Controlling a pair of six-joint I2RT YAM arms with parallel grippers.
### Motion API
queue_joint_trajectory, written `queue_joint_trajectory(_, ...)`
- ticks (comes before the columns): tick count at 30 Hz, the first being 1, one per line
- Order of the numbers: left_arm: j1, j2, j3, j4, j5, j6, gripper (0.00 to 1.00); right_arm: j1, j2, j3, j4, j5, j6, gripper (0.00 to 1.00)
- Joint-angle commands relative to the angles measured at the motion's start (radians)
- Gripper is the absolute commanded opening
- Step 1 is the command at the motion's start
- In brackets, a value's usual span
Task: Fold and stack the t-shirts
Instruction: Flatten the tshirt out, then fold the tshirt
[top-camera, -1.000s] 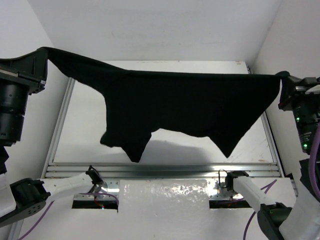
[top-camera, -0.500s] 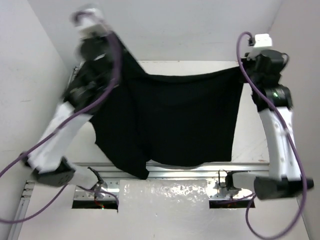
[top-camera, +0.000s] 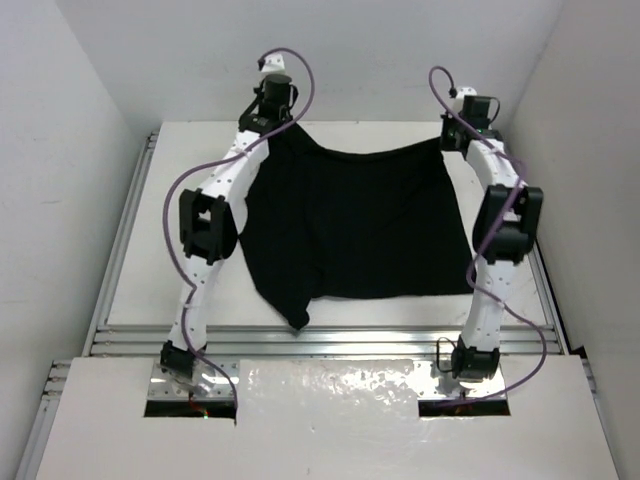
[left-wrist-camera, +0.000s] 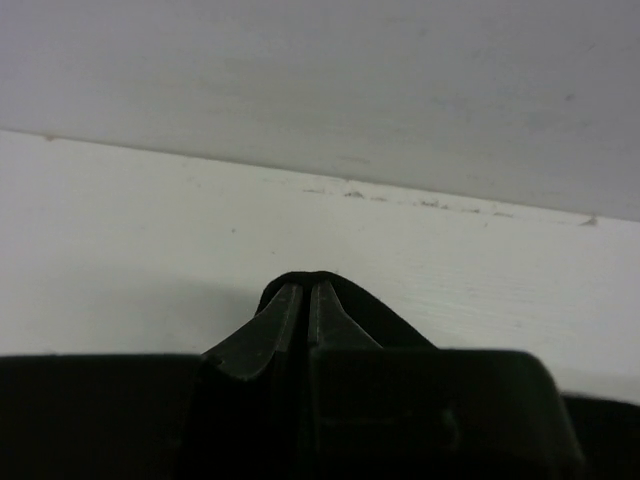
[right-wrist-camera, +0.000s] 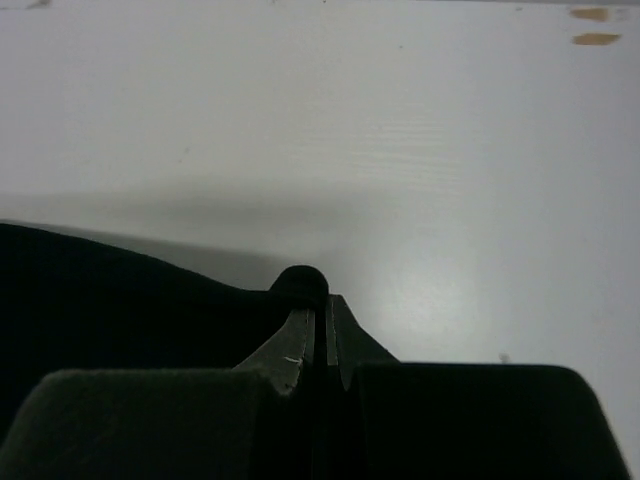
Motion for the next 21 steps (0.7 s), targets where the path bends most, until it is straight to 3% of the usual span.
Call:
queue_joint_trajectory(1,0.036,0.063,0.073,0.177,0.153,0.003,0.00,-0.010,0.185,0.211,0.082,-0.116,0.050,0.00)
queue_joint_trajectory(4,0.082,0.175,0.148,0.223,0.239,-0.045,0.00,-0.026,0.315,0.314,0.159,-0.132,0.078,0.00)
queue_joint_trajectory(9,0.107,0.226,0.187,0.289,0.283,-0.059,0.00,-0.053,0.384,0.314,0.318,-0.171,0.102,0.00)
queue_joint_trajectory(21,0.134,0.085,0.078,0.231,0.417,-0.068,0.00,-0.134,0.365,0.322,0.410,-0.241,0.104,0.00)
